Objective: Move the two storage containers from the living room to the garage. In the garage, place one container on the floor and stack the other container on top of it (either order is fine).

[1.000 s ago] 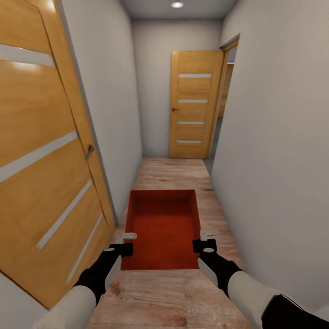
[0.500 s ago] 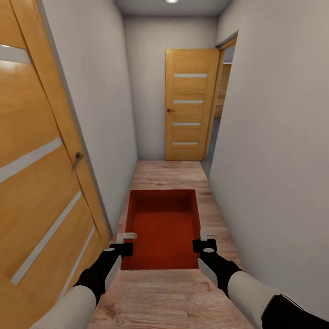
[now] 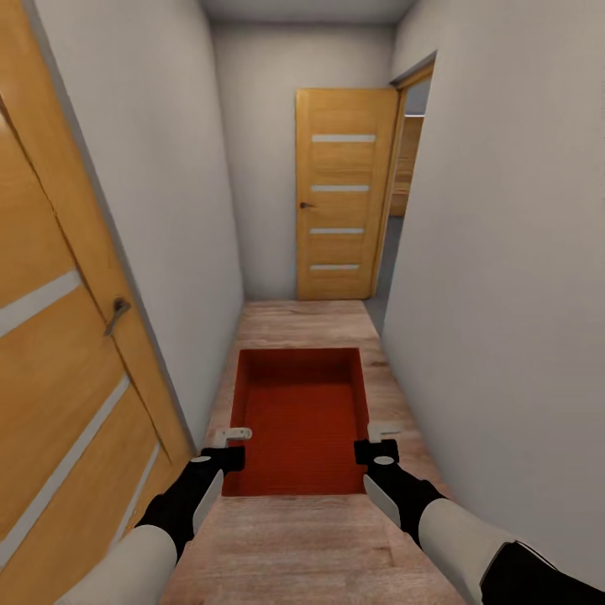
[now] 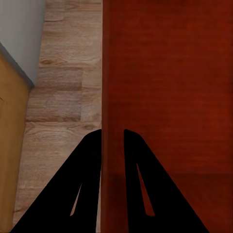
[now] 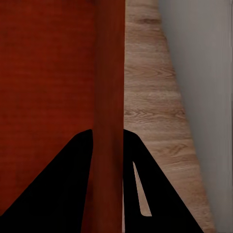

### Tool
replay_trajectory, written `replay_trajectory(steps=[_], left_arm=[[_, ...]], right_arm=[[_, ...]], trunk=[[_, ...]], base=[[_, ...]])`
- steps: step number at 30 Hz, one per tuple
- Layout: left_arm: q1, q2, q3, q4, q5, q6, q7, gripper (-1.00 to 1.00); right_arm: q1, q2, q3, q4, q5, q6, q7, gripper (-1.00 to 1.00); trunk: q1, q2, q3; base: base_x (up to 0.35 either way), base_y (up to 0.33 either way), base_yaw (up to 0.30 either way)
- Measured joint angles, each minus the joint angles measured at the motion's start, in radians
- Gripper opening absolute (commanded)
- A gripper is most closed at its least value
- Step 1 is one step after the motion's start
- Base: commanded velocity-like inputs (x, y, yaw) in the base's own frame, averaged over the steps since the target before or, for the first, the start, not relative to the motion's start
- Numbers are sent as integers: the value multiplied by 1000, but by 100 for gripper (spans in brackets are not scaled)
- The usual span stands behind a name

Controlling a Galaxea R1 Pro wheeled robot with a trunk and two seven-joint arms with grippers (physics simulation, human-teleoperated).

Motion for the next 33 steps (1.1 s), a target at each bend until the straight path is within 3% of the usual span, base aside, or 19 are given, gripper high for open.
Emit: replay_trajectory(steps=[11,33], left_arm=[[0,0,0,1,0,-4,0,-100],[0,0,0,0,1,5,0,-100]], right_arm=[[0,0,1,1,0,-4,0,-100],[0,-1,0,-3,-1,7,0,-100]], trunk=[[0,0,0],[0,0,-2]], base=[[324,2,-160],[324,0,35]])
